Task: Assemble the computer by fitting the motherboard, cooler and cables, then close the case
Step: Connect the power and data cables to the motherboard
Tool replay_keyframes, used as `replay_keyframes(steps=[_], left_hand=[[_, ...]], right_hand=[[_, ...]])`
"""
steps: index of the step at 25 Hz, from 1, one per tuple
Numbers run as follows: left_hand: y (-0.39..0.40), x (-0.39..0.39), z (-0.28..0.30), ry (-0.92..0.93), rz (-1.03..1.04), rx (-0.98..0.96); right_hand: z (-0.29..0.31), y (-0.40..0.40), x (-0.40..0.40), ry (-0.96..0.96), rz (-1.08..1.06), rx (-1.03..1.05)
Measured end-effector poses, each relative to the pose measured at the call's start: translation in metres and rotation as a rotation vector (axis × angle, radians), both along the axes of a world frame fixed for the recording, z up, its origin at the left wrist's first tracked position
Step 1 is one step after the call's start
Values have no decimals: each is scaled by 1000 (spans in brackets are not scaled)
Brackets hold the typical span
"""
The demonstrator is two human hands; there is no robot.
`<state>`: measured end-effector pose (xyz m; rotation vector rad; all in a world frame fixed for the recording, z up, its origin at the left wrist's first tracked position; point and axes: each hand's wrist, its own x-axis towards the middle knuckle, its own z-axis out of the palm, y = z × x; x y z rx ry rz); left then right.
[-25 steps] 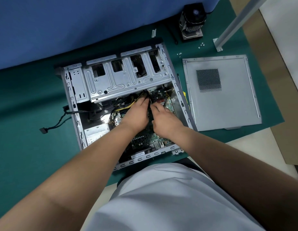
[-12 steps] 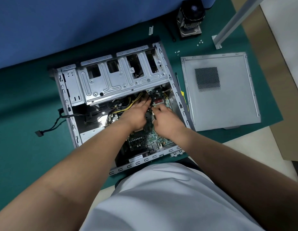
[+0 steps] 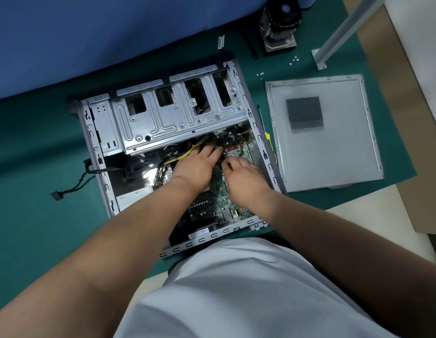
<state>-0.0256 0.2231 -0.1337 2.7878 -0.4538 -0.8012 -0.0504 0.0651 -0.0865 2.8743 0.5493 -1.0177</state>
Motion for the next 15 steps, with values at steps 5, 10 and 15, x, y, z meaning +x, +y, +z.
replay_keyframes(steps=[5,10,15], left_hand=[[-2,0,1,15,-10,45],[-6,2,5,69,-39,123],[-2,8,23,204,-64,125]], right_hand=[[-3,1,0,9,59,-77],[-3,4,2,-29,225,-205],[17,6,3,167,194,-208]])
